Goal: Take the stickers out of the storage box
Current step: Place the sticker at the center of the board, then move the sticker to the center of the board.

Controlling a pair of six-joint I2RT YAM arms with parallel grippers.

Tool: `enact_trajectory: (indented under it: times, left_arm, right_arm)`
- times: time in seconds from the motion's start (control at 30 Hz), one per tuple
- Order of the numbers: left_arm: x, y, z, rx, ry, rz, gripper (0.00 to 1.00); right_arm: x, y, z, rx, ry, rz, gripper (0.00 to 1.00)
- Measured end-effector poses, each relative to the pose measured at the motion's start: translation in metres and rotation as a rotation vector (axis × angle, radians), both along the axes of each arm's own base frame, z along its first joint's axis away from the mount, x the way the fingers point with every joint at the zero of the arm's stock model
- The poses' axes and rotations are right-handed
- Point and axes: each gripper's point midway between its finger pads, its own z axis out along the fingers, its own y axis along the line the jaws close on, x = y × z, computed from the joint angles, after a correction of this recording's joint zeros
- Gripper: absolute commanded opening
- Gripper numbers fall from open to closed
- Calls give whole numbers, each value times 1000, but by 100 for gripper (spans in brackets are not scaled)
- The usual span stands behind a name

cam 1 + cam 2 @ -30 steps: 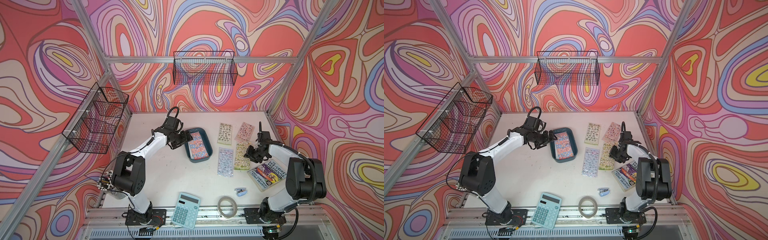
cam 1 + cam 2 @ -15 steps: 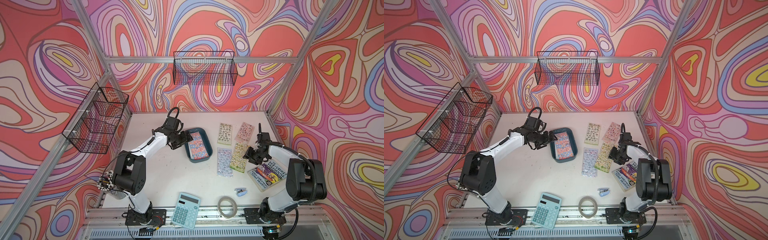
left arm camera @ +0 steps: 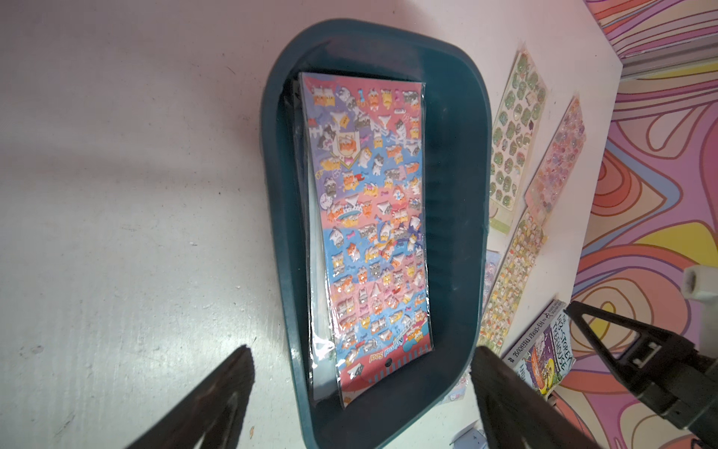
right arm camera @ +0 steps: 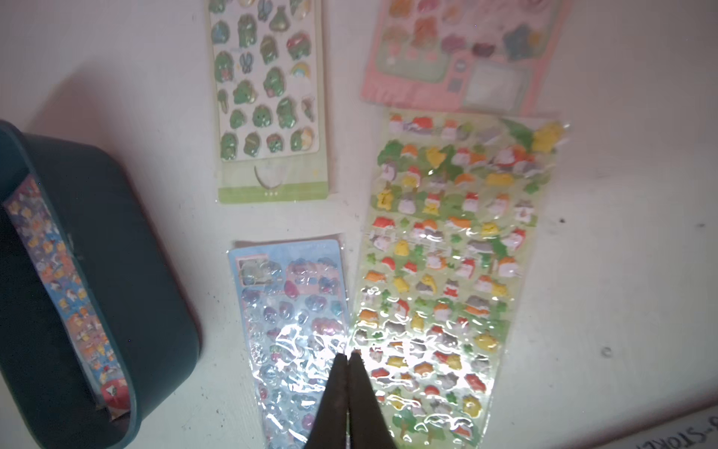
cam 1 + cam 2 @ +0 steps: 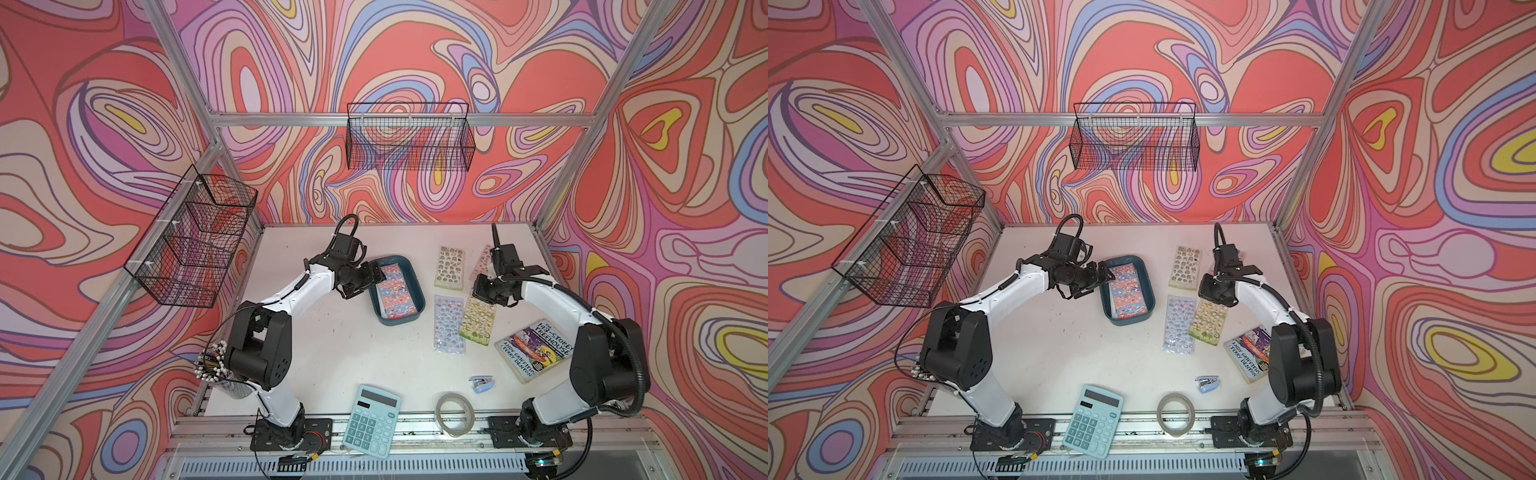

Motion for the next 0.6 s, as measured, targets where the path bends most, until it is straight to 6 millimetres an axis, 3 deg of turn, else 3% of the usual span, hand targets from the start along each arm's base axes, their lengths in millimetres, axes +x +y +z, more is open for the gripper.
enact_trajectory:
  times: [0.3,0.6]
  left_arm:
    - [0,0,-2,2,5,1,91]
    - [0,0,-2,2,5,0,91]
  right_arm:
    - [-18,64,-47,-52,95,163,0]
    - [-15,81,-71,-20,117,160,0]
